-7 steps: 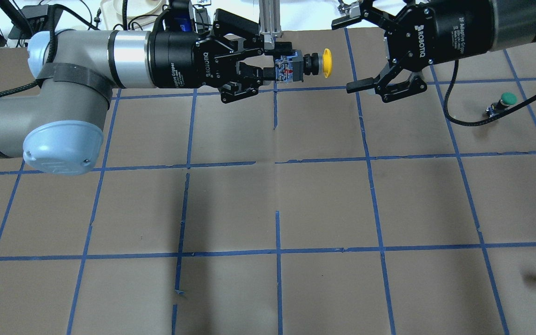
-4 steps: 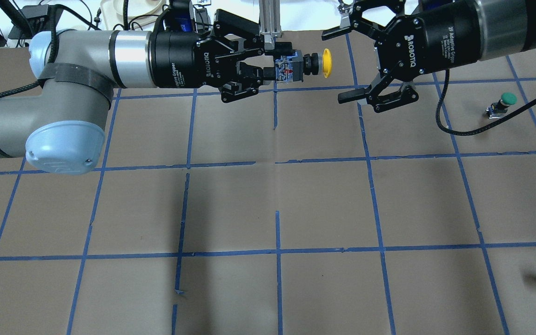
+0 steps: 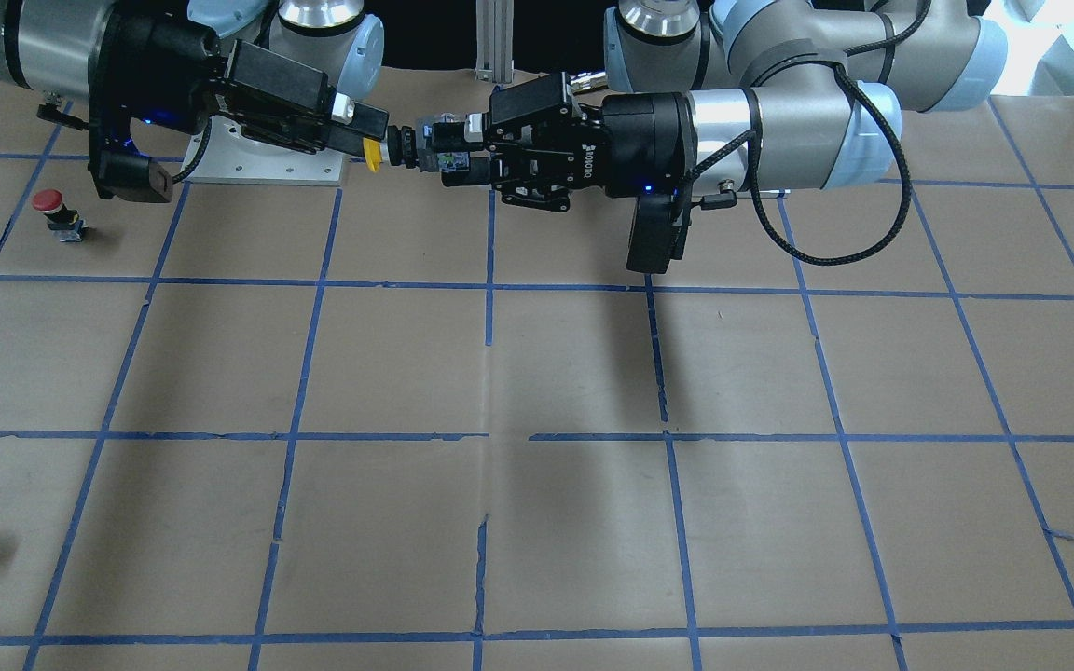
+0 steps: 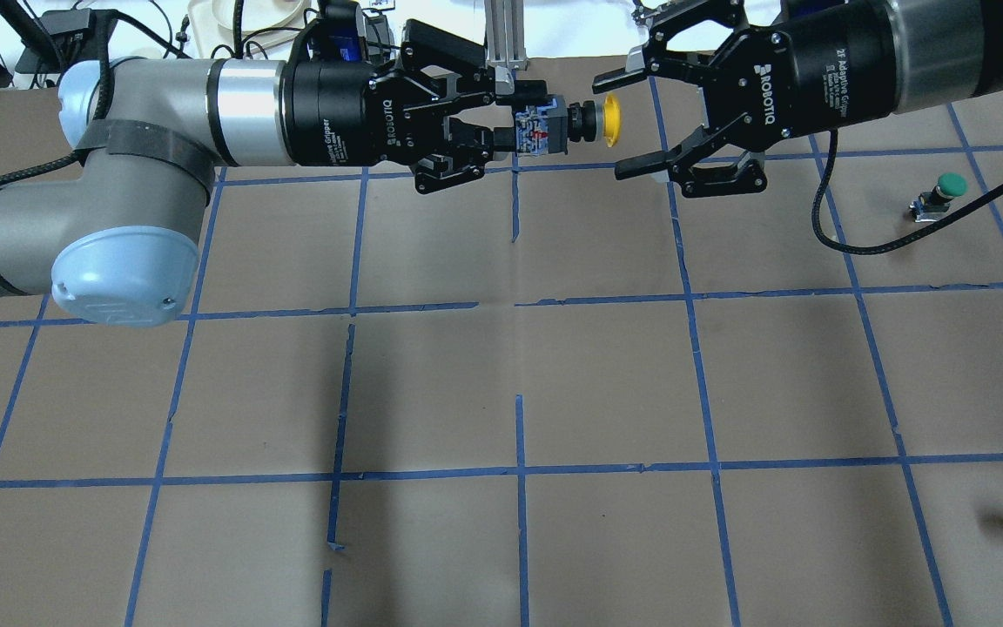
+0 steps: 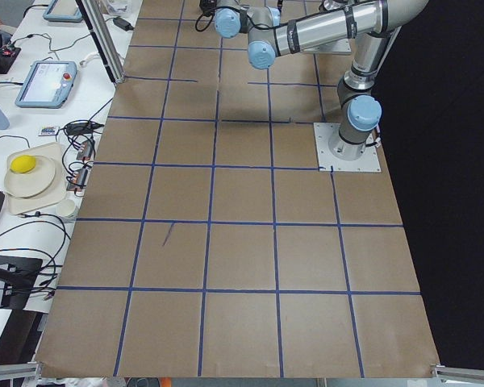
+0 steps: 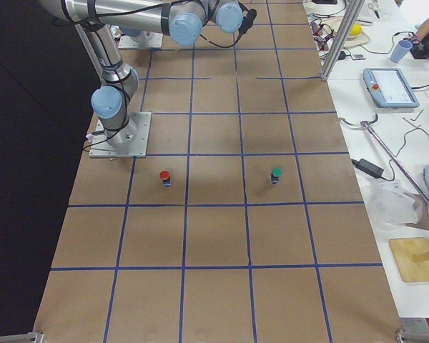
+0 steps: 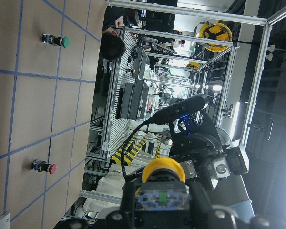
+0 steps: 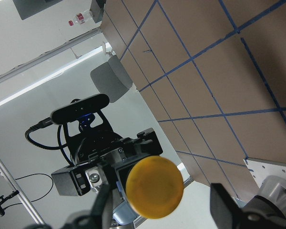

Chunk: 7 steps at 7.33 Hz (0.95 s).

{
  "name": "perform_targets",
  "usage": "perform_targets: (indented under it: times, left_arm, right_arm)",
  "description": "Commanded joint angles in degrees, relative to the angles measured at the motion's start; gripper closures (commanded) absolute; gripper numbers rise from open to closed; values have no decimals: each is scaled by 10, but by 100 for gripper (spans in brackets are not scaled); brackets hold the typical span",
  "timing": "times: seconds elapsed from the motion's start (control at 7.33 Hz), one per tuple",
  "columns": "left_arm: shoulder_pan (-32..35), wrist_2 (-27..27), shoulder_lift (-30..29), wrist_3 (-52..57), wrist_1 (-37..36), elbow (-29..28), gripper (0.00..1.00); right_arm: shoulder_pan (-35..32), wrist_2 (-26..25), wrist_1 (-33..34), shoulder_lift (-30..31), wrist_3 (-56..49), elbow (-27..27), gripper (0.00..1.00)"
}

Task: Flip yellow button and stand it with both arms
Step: 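Grasp the yellow cap with the right gripper while the left gripper opens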

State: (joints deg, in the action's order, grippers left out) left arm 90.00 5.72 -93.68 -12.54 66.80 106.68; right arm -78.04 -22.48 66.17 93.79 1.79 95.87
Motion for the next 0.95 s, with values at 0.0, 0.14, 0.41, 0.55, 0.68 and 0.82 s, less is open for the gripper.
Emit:
perform_targets:
  times: [0.0,0.14,0.41,0.55,0.68,0.82]
  left_arm:
    - [0,0,1,1,0,0,85]
    - [0,1,2,1,0,0,85]
    - [-1,9,4,-17,0,-4,35]
    - [-3,8,4,-17,-1,-5,0]
    - [-3,9,4,-16,-1,-6,0]
    - [-3,9,5,-16,-1,-8,0]
  right_arm:
    - [0,-1,1,0,1,-2,67]
    - [0,-1,3,0,2,-2,67]
    - [1,-1,3,0,2,-5,67]
    - [0,-1,3,-1,2,-5,67]
    - [0,0,3,-1,3,-5,66]
    - [1,-1,2,-1,3,-6,66]
